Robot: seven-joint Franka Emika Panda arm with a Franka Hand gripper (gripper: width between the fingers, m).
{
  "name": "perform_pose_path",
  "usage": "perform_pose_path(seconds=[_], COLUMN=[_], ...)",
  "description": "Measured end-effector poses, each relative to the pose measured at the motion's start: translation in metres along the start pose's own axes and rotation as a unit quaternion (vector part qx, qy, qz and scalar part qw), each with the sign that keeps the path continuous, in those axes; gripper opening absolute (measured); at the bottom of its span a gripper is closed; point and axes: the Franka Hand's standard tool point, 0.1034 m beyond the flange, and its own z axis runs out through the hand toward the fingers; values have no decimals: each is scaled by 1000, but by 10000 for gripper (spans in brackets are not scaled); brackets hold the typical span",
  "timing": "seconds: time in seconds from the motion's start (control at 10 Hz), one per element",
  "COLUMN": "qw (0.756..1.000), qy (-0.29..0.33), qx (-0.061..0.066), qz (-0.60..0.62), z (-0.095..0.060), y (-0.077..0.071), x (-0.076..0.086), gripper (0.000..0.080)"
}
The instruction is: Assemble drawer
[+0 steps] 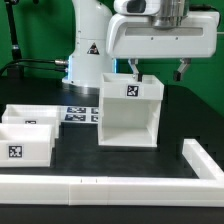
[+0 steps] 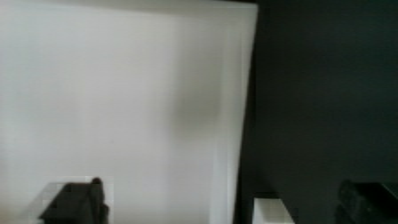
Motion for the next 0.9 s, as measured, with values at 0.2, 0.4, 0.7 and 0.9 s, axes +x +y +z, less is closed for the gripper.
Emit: perform_pose_path(seconds=[0.2,0.4,0.7,0.9], qw=[1000,1000,1000,1000], qy=[-3,-2,-4,-4], qx=[3,3,3,3], qz=[11,14,13,13], z=[7,8,11,11], y=[1,1,1,1], x=[-2,-2,-2,-2], gripper=[650,638,285,150])
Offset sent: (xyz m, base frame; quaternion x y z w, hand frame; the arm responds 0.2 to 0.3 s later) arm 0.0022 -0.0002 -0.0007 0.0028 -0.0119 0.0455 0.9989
